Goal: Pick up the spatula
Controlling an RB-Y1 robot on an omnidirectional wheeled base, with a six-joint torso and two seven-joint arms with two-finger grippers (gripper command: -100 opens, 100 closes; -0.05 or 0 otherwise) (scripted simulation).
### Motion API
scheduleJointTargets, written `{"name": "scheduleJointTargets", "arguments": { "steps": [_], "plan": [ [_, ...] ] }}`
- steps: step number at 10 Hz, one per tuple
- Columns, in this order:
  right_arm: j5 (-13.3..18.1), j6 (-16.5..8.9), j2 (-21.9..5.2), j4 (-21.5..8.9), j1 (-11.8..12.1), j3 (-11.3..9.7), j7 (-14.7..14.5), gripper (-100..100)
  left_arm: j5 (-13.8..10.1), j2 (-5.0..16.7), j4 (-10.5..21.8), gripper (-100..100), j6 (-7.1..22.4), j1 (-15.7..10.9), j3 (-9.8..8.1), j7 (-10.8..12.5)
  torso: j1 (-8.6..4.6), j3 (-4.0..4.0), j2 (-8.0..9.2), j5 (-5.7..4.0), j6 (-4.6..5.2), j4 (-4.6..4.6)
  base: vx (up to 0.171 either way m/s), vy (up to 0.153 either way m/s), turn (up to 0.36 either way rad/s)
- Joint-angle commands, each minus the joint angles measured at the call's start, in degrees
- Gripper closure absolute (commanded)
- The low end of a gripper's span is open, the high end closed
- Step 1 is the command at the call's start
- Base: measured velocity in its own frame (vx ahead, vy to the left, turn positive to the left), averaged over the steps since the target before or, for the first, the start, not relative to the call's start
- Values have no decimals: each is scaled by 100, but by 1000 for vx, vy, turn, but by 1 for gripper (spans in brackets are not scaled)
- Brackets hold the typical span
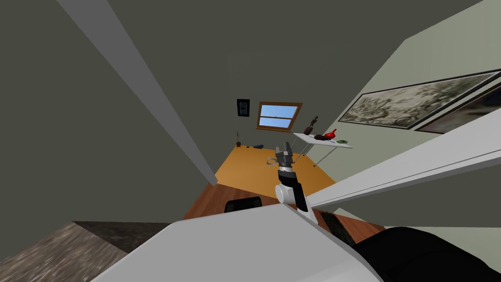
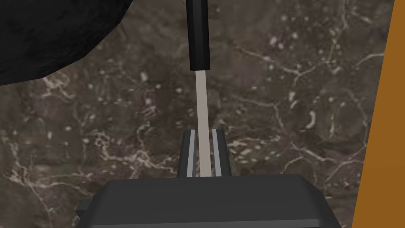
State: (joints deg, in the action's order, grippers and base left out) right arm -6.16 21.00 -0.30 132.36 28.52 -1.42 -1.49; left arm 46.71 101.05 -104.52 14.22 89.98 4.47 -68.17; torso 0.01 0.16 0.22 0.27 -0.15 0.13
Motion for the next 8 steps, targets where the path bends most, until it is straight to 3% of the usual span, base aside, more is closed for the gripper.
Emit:
{"name": "scheduleJointTargets", "arguments": {
  "steps": [1,2,4,5,6,7,8],
  "plan": [
    [0,0,0,0,0,0,0,0,137,-54,179,100,-251,249,-286,283,0,0,0,0,0,0,-64,-62,-142],
    [0,0,0,0,-1,0,0,0,137,-54,179,100,-251,249,-407,283,-1,-2,-3,-1,4,-1,-51,-47,-64],
    [0,0,0,0,0,0,0,0,373,-194,491,100,-629,620,-814,661,1,-6,-10,-1,5,-2,-63,-71,-169],
    [0,0,0,0,-1,0,0,0,373,-194,491,100,-653,620,-931,677,-6,-5,-7,-3,6,-2,-71,-61,-85],
    [0,0,0,0,0,0,0,0,491,-264,647,100,-853,805,-1161,875,-2,-3,-6,0,2,-1,-64,-71,-141],
    [0,0,0,0,0,0,0,0,435,-236,550,100,-712,738,-1042,756,-3,-3,-5,-2,3,-1,-27,-31,-31],
    [0,0,0,0,1,1,0,0,449,-244,568,0,-749,750,-1068,785,8,-8,-15,2,-2,-3,-5,-6,8]
  ]
}}
